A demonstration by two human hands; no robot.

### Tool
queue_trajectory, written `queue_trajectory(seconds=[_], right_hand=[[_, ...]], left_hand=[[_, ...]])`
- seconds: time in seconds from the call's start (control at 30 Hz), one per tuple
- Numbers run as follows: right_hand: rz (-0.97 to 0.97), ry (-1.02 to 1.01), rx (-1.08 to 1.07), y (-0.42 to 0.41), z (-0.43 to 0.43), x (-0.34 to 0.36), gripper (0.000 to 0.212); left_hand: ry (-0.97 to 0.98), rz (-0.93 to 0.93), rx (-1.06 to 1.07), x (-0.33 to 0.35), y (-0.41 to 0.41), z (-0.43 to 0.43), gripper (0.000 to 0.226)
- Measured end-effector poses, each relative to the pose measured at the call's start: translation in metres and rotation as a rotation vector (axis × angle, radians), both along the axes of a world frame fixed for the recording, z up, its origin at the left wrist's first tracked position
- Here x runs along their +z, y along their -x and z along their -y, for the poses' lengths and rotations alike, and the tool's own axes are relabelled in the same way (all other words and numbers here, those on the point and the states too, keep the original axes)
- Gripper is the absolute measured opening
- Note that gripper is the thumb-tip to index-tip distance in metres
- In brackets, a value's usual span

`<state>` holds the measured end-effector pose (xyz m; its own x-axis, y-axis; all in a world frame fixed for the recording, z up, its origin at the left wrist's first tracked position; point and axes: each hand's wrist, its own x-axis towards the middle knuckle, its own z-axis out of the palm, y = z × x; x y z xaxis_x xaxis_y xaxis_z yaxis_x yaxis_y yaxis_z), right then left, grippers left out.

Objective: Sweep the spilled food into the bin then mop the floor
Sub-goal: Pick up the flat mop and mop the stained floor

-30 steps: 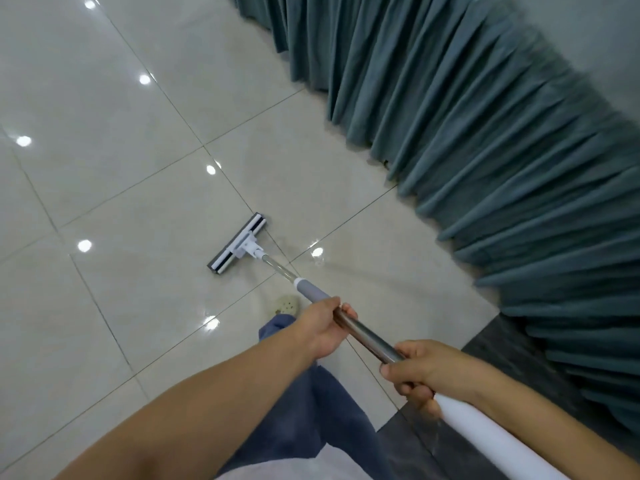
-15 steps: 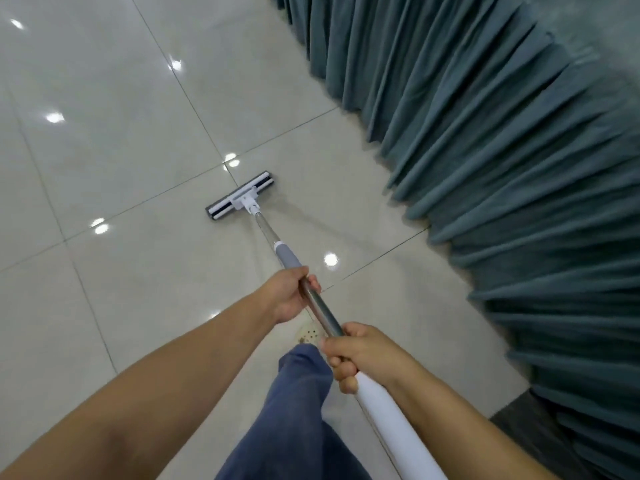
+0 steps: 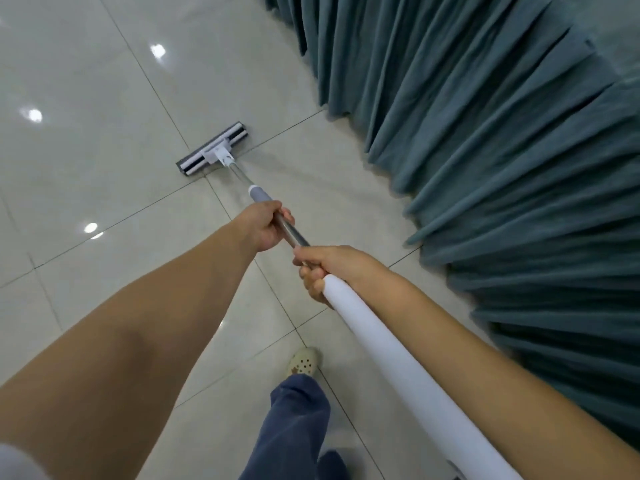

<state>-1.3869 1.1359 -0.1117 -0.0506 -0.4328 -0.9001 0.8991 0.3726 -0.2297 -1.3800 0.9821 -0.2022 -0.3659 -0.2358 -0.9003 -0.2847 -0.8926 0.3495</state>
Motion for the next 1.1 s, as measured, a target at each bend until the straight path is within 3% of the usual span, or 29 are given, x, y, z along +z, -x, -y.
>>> queue_trajectory(seconds=[0.27, 0.57, 0.8, 0.93, 1.1], right_hand=[[0.052, -0.045, -0.022, -0.015, -0.097, 0.016, 0.014], [0.033, -0.073, -0.032, -0.093, -0.278, 0.059, 0.008], [0.077, -0.158, 0.103, -0.15, -0.449, 0.089, 0.008], [0.107, -0.196, 0.24, -0.179, -0.521, 0.113, 0.007], [0.126, -0.194, 0.415, -0.216, -0.546, 0.137, 0.034]], left_hand=[[-0.041, 0.04, -0.083, -0.002, -0.013, -0.09, 0.013], [-0.041, 0.076, -0.171, 0.031, -0.081, -0.279, 0.013], [-0.149, 0.021, -0.093, 0.058, -0.16, -0.454, 0.003], [-0.199, 0.028, -0.043, 0.084, -0.203, -0.532, 0.008], [-0.244, 0.062, 0.07, 0.103, -0.258, -0.565, 0.007]])
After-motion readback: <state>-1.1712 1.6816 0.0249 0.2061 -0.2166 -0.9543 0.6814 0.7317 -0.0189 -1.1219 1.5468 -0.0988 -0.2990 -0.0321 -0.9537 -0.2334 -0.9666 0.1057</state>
